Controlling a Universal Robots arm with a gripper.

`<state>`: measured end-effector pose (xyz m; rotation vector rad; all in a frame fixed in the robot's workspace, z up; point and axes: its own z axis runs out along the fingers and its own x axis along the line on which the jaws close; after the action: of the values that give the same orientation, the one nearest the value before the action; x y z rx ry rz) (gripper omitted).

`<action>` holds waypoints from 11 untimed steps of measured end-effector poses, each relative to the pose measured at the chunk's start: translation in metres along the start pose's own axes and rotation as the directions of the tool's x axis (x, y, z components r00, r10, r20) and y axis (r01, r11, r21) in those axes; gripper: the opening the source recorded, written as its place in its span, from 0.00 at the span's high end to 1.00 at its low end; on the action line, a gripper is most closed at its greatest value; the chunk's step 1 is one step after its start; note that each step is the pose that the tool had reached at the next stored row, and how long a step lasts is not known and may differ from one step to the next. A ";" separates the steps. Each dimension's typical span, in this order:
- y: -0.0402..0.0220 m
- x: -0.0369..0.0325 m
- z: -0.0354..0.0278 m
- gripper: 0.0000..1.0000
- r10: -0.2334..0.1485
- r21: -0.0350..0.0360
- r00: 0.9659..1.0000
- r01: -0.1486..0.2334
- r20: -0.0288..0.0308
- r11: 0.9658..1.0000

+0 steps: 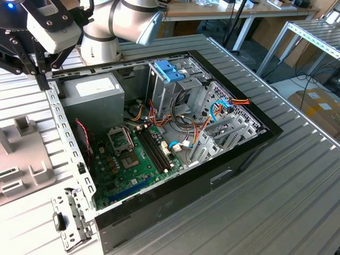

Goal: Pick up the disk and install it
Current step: 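Reach for the disk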

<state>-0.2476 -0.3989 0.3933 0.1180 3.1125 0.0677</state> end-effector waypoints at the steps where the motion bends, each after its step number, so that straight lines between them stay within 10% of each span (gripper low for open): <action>1: -0.0002 0.0017 -0.0001 0.89 0.000 0.000 1.000 0.000 0.000 1.000; 11: -0.0008 0.0104 -0.0003 0.89 0.000 0.000 1.000 0.000 0.000 1.000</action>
<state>-0.2581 -0.3989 0.3933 0.1179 3.1125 0.0676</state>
